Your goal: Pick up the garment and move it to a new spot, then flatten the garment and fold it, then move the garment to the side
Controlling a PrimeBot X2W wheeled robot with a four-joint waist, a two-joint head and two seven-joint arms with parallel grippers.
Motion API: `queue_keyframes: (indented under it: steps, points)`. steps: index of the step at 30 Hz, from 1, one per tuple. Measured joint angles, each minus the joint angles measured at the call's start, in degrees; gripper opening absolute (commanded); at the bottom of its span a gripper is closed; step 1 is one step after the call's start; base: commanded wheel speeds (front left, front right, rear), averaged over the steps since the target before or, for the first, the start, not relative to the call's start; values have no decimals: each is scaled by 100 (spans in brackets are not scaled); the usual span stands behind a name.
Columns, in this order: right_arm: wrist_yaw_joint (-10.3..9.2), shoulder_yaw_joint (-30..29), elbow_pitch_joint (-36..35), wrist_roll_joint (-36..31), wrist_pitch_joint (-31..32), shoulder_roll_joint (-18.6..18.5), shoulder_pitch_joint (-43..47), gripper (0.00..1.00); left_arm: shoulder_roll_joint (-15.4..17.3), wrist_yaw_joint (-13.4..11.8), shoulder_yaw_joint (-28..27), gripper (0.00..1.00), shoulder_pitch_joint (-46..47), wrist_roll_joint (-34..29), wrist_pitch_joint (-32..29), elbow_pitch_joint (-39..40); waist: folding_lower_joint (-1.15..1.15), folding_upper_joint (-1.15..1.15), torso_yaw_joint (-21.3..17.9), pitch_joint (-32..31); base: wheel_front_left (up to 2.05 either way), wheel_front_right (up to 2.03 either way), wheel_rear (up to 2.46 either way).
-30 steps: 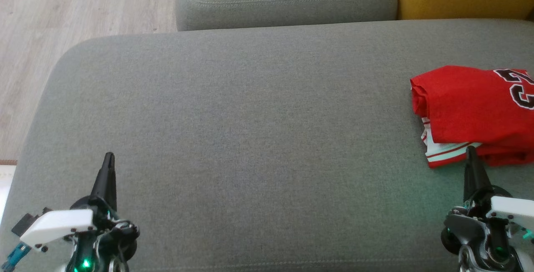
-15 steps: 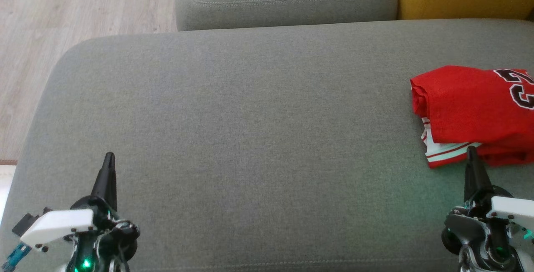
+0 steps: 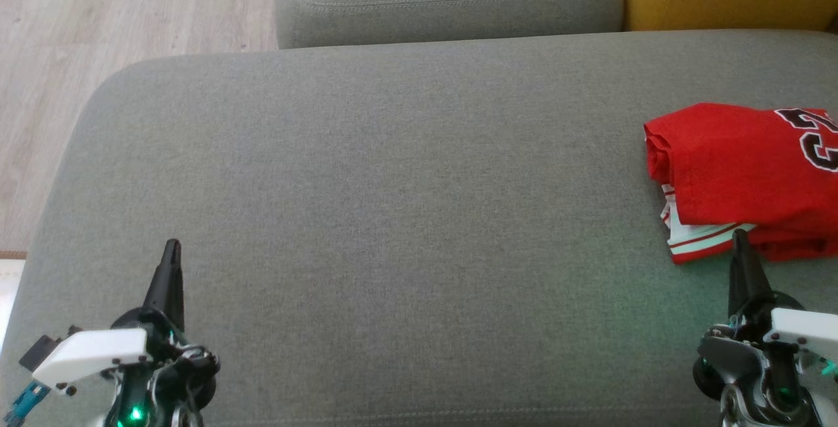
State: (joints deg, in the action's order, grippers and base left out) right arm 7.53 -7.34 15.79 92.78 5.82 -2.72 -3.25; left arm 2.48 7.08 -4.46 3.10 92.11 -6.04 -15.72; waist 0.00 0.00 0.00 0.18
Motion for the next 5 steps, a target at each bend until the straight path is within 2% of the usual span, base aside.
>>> queue_keyframes:
  steps: [5]
  points:
    - [0, -2, 0, 0, 0, 1, 0, 0, -1, 0, -1, 0, 1, 0, 0, 0, 0, 0, 0, 0, 0, 0, 0]
